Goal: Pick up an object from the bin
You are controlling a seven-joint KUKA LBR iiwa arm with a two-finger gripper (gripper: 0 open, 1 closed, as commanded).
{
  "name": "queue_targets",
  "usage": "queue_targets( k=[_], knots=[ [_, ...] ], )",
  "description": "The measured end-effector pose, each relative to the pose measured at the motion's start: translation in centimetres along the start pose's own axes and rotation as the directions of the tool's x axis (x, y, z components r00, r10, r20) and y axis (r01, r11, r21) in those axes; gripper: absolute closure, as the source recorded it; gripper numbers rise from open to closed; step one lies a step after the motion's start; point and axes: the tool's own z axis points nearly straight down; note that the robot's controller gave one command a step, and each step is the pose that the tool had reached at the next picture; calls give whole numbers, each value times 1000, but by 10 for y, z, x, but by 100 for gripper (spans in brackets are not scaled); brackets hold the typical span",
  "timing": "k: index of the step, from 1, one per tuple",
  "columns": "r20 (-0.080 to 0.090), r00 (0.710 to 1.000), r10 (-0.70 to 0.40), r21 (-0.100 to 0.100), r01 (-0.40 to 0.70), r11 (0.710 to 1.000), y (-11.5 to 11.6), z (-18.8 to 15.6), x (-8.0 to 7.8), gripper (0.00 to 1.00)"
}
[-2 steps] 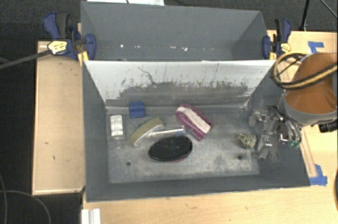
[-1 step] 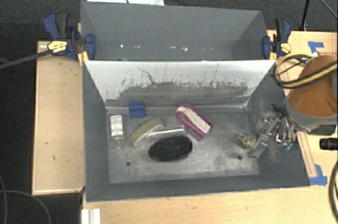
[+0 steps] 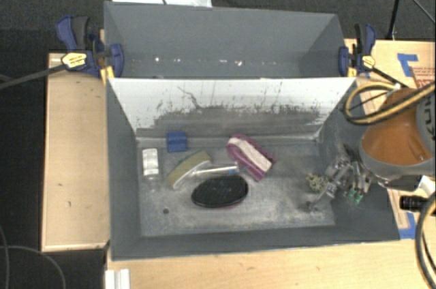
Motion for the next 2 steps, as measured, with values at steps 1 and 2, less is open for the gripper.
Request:
queue_targets(
  k=[1,2],
  knots=[
    [1,1000,-10,3,10,1000,1,0,0,0],
    [2,1000,-12,5,12,1000,0,0,0,100]
  ],
)
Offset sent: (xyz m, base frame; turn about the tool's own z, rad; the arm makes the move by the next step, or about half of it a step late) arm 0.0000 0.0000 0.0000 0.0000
